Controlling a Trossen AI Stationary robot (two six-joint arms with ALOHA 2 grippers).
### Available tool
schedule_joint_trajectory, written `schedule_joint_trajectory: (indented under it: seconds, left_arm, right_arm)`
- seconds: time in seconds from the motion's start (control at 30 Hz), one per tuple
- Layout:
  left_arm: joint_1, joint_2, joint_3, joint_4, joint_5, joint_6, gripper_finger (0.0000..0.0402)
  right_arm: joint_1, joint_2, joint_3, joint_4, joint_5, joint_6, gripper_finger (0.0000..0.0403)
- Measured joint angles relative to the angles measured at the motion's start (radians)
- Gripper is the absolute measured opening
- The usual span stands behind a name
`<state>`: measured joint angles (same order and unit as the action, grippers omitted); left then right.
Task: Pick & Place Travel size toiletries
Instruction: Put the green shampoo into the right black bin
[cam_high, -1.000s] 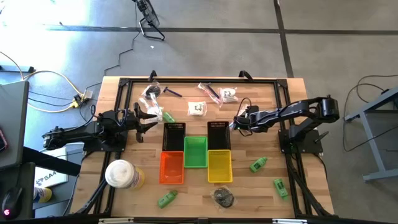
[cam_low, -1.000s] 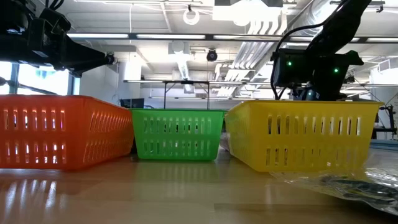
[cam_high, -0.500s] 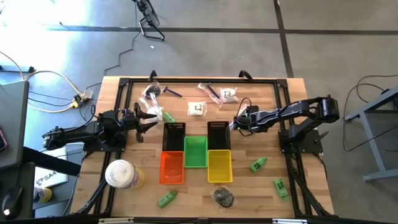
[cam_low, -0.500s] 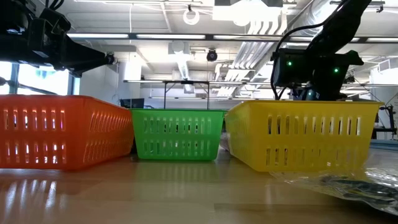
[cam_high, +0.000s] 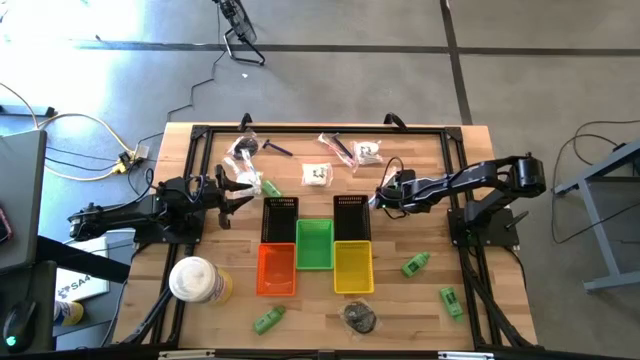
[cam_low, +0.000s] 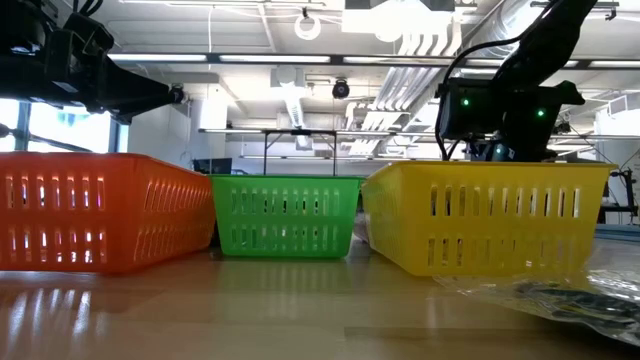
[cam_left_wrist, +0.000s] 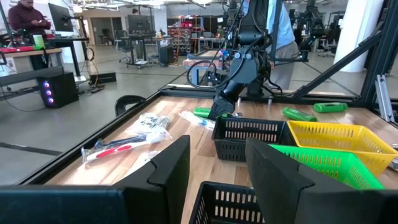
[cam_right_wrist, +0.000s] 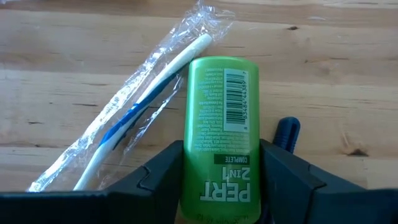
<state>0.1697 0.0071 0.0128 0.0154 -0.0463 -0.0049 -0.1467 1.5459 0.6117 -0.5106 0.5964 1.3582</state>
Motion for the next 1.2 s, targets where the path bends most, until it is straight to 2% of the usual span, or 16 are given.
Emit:
schedule_joint_trajectory:
  seconds: [0.4,0.63,0.97,1.2]
  left_arm:
    - [0.000,0.000,0.000,0.000,0.004,0.000,0.0152]
    - [0.000,0.000,0.000,0.000,0.003,0.000,0.0152]
    - [0.000,0.000,0.000,0.000,0.002,0.000,0.0152]
    - [0.000,0.000,0.000,0.000,0.002,0.000,0.0152]
  right_arm:
    - [0.001,-0.007,0.000,-0.002,0.002,-0.023,0.0175]
    - [0.001,-0.053,0.000,-0.003,0.007,-0.053,0.0175]
    - [0.002,-0.218,0.000,0.005,0.006,-0.159,0.0174]
    - [0.044,-0.356,-0.001,0.101,-0.005,-0.283,0.0174]
